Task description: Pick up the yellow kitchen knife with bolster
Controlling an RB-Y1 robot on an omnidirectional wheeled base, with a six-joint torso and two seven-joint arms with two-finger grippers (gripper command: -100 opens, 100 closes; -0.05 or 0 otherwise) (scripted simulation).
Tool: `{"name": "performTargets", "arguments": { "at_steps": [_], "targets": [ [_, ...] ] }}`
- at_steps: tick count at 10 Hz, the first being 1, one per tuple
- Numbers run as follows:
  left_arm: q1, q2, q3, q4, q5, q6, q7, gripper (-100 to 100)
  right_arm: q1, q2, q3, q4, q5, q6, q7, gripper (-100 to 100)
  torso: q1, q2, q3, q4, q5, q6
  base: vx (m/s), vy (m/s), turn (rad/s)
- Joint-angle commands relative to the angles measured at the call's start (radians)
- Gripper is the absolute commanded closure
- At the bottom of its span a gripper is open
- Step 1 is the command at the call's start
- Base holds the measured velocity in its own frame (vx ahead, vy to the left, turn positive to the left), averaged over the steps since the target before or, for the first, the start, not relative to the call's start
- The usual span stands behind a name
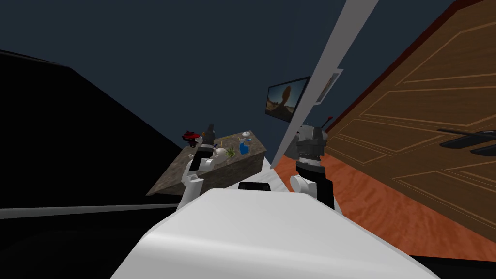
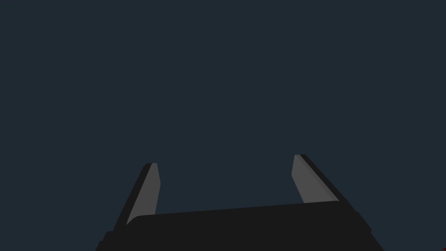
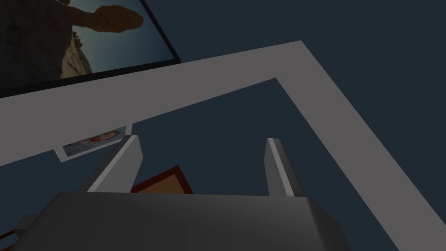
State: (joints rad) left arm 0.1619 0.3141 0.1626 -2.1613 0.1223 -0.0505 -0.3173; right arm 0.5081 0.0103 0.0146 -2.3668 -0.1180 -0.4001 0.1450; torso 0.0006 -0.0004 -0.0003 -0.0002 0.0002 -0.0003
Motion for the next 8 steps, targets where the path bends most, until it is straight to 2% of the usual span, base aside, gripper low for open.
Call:
{"name": "performTargets", "arguments": {
  "at_steps": [1,2,3,4,5,6,7,8],
  "targets": [
    [-0.033,0.035,0.009,0.030,0.028,0.050,-0.013,-100,0.000,0.000,0.000,0.000,0.000,0.000,0.000,0,0.000,0.000,0.000,0.000,0.000,0.000,0.004,0.005,-0.108],
    [-0.033,0.035,0.009,0.030,0.028,0.061,-0.013,-100,0.000,0.000,0.000,0.000,0.000,0.000,0.000,0,0.000,0.000,0.000,0.000,0.000,0.001,0.004,0.007,-0.070],
    [-0.065,0.062,0.011,0.063,0.050,0.098,-0.027,-100,0.000,0.000,0.000,0.000,0.000,0.000,0.000,0,0.000,0.000,0.000,0.000,0.000,0.000,0.004,0.004,-0.114],
    [-0.065,0.062,0.011,0.063,0.050,0.112,-0.027,-100,0.000,0.000,0.000,0.000,0.000,0.000,0.000,0,0.000,0.000,0.000,0.000,0.000,0.000,0.003,0.005,-0.080],
    [-0.094,0.089,0.010,0.099,0.073,0.152,-0.041,-100,0.000,0.000,0.000,0.000,0.000,0.000,0.000,0,0.000,0.000,0.000,0.000,0.000,0.000,0.002,0.001,-0.141],
    [-0.094,0.089,0.010,0.099,0.073,0.166,-0.041,-100,0.000,0.000,0.000,0.000,0.000,0.000,0.000,0,0.000,0.000,0.000,0.000,0.000,0.001,0.002,0.003,-0.080],
    [-0.123,0.116,0.007,0.135,0.096,0.211,-0.055,-100,0.000,0.000,0.000,0.000,0.000,0.000,0.000,0,0.000,0.000,0.000,0.000,0.000,0.000,0.001,-0.003,-0.146],
    [-0.123,0.116,0.007,0.135,0.096,0.221,-0.055,-100,0.000,0.000,0.000,0.000,0.000,0.000,0.000,0,-0.001,0.000,0.000,0.000,0.000,0.001,0.001,0.000,-0.095]
  ]
}}
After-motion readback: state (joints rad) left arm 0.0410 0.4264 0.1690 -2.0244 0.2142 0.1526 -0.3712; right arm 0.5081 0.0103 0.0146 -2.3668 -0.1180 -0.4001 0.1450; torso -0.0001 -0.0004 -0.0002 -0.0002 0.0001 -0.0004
